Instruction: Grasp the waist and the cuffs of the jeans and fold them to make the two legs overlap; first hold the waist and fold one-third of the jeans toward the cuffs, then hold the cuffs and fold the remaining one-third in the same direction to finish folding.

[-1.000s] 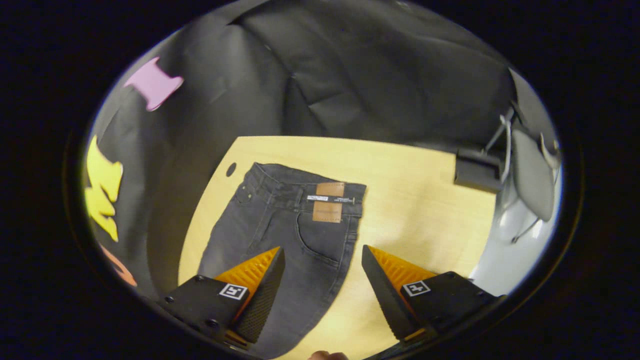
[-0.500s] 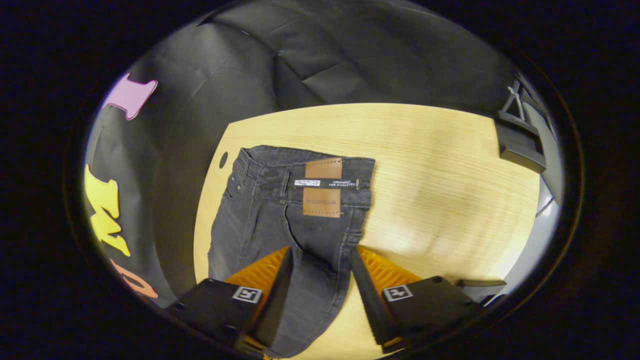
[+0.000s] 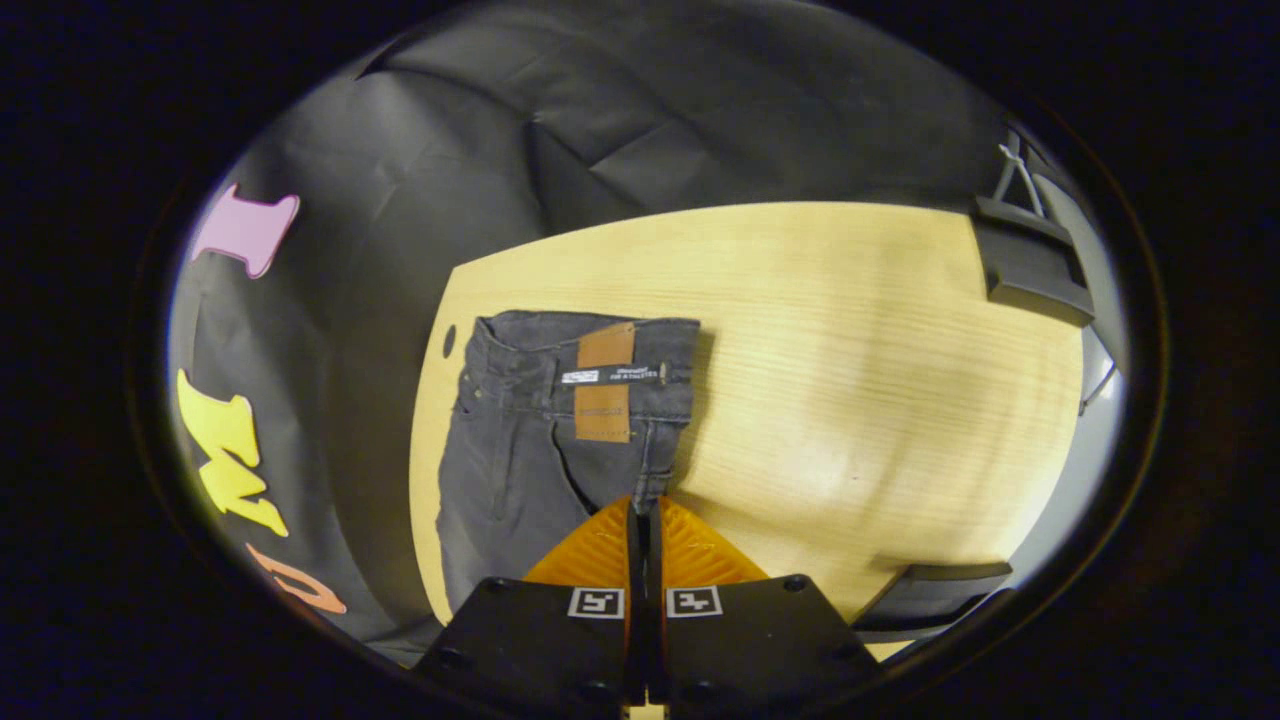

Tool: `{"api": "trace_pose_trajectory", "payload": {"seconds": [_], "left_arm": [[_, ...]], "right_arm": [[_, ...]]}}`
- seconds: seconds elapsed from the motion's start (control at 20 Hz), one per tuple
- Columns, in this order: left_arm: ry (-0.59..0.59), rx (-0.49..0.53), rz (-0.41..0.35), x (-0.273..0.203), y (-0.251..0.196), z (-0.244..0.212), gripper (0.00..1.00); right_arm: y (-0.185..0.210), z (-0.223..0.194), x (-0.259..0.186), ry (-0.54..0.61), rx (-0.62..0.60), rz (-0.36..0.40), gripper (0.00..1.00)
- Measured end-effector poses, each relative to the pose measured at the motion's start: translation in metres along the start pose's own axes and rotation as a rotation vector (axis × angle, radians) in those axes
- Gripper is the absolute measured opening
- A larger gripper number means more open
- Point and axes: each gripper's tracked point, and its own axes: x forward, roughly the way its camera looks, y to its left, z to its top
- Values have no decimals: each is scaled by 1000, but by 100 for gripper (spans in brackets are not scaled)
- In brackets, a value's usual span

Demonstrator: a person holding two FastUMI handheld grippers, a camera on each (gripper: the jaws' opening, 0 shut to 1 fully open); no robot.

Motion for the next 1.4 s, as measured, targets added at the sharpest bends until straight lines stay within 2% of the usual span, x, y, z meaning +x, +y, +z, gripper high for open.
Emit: {"api": "trace_pose_trajectory", "payload": {"seconds": [0.1,0.15,0.2,0.3,0.35,0.55,0.75,0.8,0.85,1.0,1.2,1.4], "left_arm": [[5,12,-19,-6,-11,-7,4],[8,29,-31,-7,-18,-10,4],[9,39,-45,-11,-29,-11,4],[7,34,-86,-17,-55,-9,4],[7,34,-97,-16,-67,-10,4],[71,93,-103,7,-122,-21,4],[96,174,-98,62,-174,-25,4],[94,210,-91,85,-188,-28,0],[91,240,-87,99,-198,-31,4],[87,336,-66,149,-223,-37,4],[49,426,7,210,-229,-32,4],[20,507,105,261,-209,-26,4]], "right_arm": [[23,6,-15,-12,-4,51,1],[35,8,-23,-15,-11,84,5],[46,11,-32,-20,-18,110,1],[72,18,-47,-22,-23,167,4],[85,21,-53,-20,-19,197,1],[133,30,-49,22,-16,275,0],[195,38,-21,30,-54,340,0],[213,39,-8,26,-68,350,1],[225,41,3,17,-77,357,1],[256,50,45,-27,-67,355,1],[279,52,98,-64,-103,330,1],[296,49,136,-91,-185,336,1]]}}
